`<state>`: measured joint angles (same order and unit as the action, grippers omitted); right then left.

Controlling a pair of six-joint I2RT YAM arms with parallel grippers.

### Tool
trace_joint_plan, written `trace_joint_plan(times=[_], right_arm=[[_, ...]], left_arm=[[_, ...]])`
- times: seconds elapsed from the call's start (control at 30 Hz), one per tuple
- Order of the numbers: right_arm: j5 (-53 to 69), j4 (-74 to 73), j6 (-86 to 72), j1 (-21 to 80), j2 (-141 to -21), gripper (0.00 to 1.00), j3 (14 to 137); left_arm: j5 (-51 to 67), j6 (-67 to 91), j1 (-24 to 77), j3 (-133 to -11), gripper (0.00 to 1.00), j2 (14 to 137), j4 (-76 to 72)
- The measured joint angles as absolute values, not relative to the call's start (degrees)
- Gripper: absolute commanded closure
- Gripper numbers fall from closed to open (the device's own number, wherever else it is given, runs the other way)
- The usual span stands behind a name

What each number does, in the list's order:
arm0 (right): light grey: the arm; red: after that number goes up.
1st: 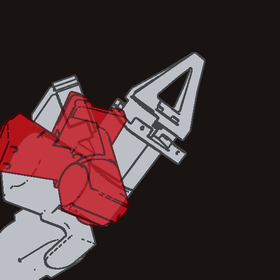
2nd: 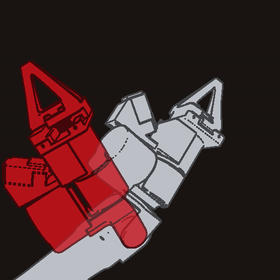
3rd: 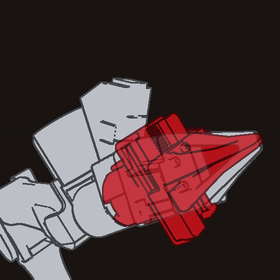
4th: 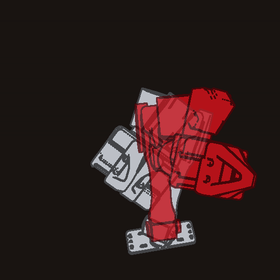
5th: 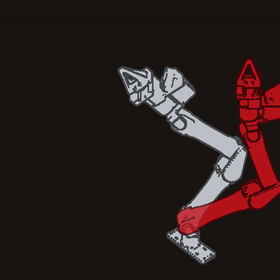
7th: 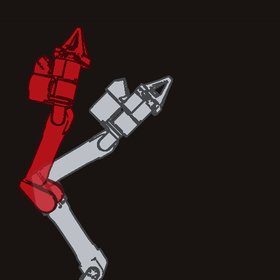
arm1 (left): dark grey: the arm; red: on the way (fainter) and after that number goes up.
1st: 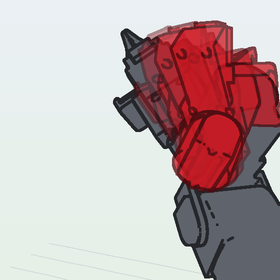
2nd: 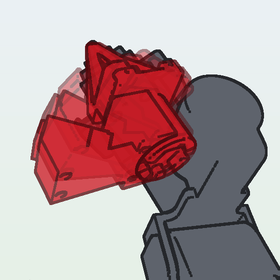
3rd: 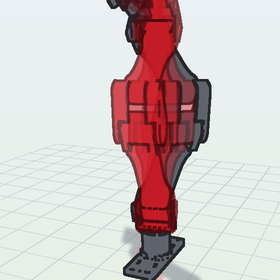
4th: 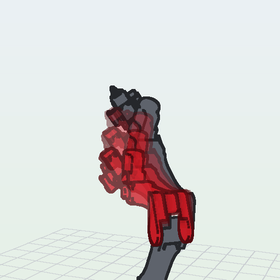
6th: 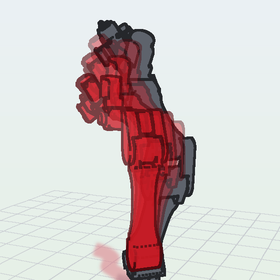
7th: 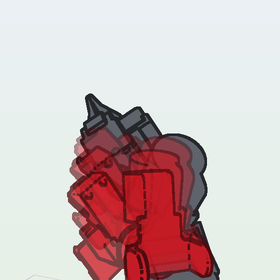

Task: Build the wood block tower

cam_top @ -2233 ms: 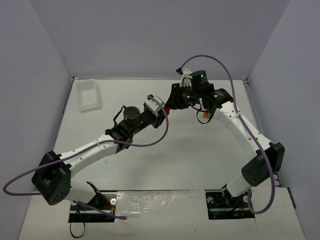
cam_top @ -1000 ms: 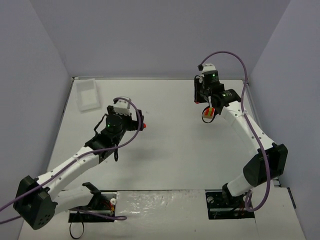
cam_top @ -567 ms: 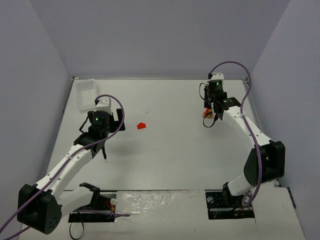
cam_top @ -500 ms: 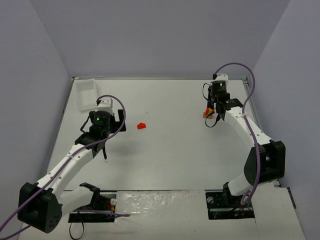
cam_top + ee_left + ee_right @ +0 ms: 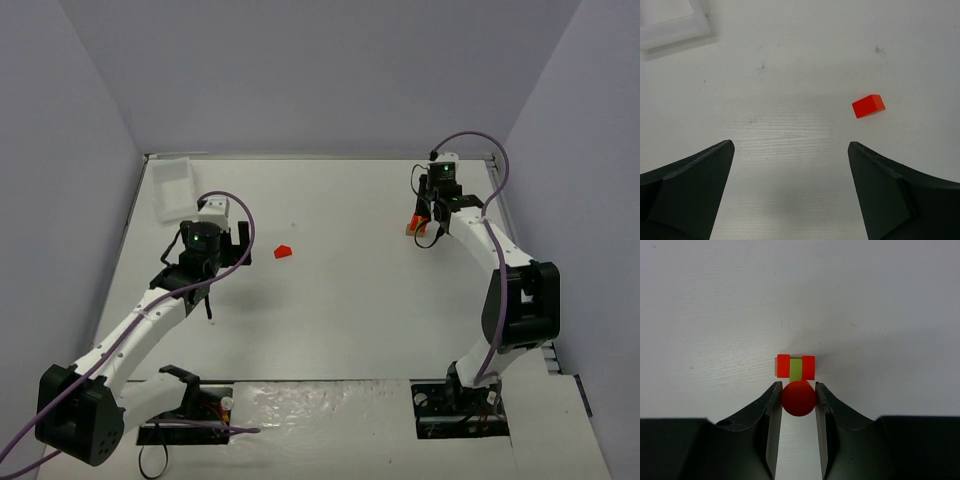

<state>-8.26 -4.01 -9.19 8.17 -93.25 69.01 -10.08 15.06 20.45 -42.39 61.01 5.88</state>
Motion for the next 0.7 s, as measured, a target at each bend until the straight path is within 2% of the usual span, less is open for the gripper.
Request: trace_joint_plan(times=[0.7], right_arm=[[-6.4, -3.6, -9.2, 7.6, -96.4, 1.00, 70.7]], left_arm=[[-9.9, 12.6, 20.4, -42.4, 0.03, 61.7, 4.4]])
